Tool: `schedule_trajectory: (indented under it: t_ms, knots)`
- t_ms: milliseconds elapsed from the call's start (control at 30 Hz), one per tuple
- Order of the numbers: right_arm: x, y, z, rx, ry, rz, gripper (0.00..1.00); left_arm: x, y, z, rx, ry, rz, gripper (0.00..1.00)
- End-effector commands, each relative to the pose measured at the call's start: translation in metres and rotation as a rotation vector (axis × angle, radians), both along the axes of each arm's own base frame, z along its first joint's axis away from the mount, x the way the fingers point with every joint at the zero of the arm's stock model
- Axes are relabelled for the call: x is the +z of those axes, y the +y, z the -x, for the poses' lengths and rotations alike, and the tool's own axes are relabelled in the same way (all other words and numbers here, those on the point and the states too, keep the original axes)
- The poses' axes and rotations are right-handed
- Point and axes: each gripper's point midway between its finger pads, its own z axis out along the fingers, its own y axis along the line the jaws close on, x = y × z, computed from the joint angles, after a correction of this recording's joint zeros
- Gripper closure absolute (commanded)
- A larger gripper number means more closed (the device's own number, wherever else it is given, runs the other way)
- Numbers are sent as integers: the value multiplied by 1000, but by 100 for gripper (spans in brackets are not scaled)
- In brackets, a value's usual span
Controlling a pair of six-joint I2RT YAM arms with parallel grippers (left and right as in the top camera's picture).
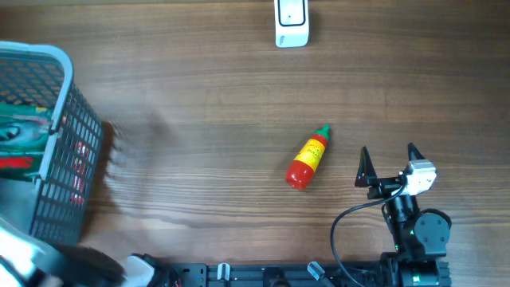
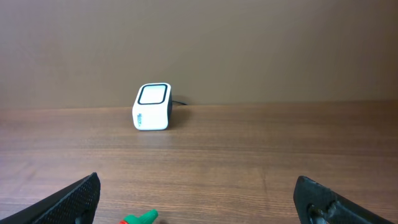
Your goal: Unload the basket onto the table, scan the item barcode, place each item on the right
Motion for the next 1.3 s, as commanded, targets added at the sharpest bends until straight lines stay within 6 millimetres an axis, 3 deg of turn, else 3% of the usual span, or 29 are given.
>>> schedule_trajectory:
  t_ms: [0, 33, 200, 333, 467, 567, 667, 700, 767, 867, 967, 1133, 1267]
  knots:
    - [0, -2, 0, -13, -3, 10, 0, 88, -23, 1, -35, -150, -225, 28]
    - [0, -2, 0, -13, -3, 10, 0, 106, -30, 2, -45, -187, -276, 26]
    - [0, -2, 0, -13, -3, 10, 0, 159, -55, 8, -73, -301, -421, 27]
    - [0, -2, 0, -13, -3, 10, 0, 182, -76, -2, -153, -389, -464, 27]
    - [0, -2, 0, -13, -3, 10, 0, 187, -91, -19, -236, -447, -448, 27]
    - [0, -2, 0, -13, -3, 10, 0, 186, -123, -54, -434, -533, -367, 27]
    - [0, -2, 0, -13, -3, 10, 0, 188, -170, -87, -661, -623, -276, 27]
    - [0, -2, 0, -13, -3, 11, 0, 189, -189, -97, -743, -651, -241, 27]
    - [0, -2, 0, -13, -3, 10, 0, 188, -246, -121, -959, -702, -142, 27]
    - [0, -2, 0, -13, -3, 10, 0, 169, -304, -140, -1133, -674, -25, 27]
    - [0, -2, 0, -13, -3, 11, 0, 133, -355, -155, -1253, -567, 104, 28]
    - [0, -2, 0, -13, -3, 11, 0, 41, -434, -179, -1391, -235, 247, 28]
    - [0, -2, 0, -13, -3, 11, 0, -19, -476, -188, -1462, -47, 312, 27]
